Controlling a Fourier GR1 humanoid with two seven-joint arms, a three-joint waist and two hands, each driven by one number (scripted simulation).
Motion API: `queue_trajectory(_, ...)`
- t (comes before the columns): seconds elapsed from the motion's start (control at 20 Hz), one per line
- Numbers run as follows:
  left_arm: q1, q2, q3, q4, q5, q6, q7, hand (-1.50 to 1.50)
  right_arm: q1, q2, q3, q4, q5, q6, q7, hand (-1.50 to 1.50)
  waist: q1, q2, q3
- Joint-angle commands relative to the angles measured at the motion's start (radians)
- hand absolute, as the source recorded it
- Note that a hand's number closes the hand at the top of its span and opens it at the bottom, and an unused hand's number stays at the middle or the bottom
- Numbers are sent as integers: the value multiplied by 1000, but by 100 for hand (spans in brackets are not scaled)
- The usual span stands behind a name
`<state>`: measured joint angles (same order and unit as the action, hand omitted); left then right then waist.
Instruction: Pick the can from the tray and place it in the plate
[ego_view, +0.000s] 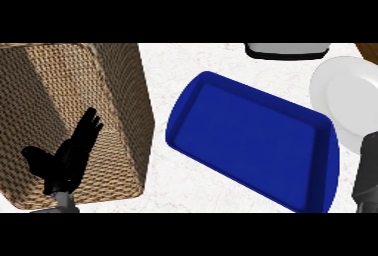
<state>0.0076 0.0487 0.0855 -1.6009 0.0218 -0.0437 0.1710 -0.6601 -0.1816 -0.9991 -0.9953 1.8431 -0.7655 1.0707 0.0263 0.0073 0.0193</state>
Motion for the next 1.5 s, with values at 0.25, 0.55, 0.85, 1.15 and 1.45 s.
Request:
queue_trajectory(0.25, 15, -42, -68, 113, -24, -19, 76, 0, -32, -54, -8, 200, -283, -271, -175, -150, -10, 13, -13)
queue_trajectory(0.55, 17, -40, -46, 103, -14, -21, 74, 0, -15, -44, 16, 145, -402, -509, -292, -150, -17, 8, -15)
queue_trajectory(0.85, 63, -29, -27, 103, 1, -39, 70, 0, 47, 48, 80, 62, -578, -594, -364, -150, -32, -6, -17)
queue_trajectory(1.15, 63, -37, -28, 97, -11, -27, 85, 0, 143, 177, 293, -135, -746, -533, -435, -150, -49, -15, -18)
queue_trajectory(1.45, 55, -45, -47, 101, -28, -24, 85, 0, 288, 180, 533, -178, -858, -573, -387, -150, -35, -12, -19)
